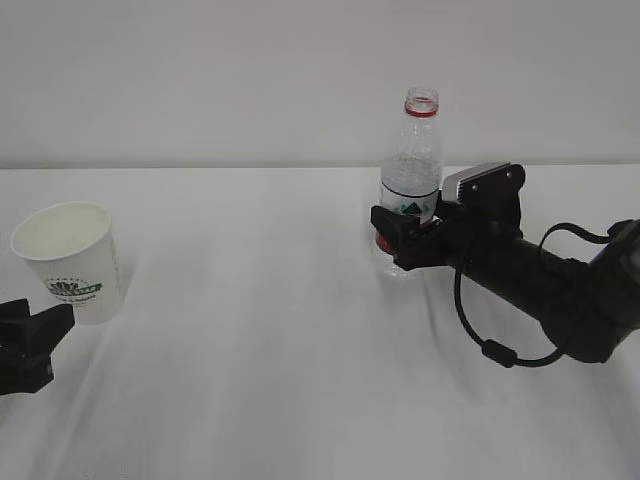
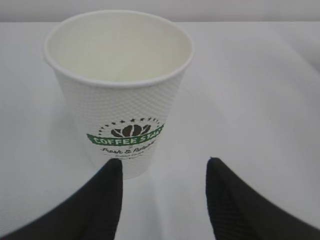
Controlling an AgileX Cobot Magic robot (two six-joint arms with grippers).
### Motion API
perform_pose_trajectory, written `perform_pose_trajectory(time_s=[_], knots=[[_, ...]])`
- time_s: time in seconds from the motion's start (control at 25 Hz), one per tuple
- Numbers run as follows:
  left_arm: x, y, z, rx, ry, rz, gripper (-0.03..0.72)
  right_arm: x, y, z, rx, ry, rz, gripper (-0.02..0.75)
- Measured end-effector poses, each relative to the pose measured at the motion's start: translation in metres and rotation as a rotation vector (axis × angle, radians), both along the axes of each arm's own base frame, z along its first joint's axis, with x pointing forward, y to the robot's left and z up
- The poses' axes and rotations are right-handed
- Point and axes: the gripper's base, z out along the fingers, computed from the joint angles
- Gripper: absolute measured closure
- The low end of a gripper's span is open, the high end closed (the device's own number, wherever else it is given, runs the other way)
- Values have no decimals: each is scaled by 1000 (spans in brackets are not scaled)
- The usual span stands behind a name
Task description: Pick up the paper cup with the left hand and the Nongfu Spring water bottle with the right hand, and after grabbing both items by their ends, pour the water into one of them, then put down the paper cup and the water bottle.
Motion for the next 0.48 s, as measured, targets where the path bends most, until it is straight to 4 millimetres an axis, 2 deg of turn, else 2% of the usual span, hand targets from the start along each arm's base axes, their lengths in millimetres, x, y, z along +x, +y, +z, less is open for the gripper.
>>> perform_pose_trajectory(time_s=[0.16,0.48], knots=[[0,0,0,0,0,0,297,0,0,0,0,0,1,83],[0,0,0,2,0,-1,291,0,0,0,0,-1,3,214]])
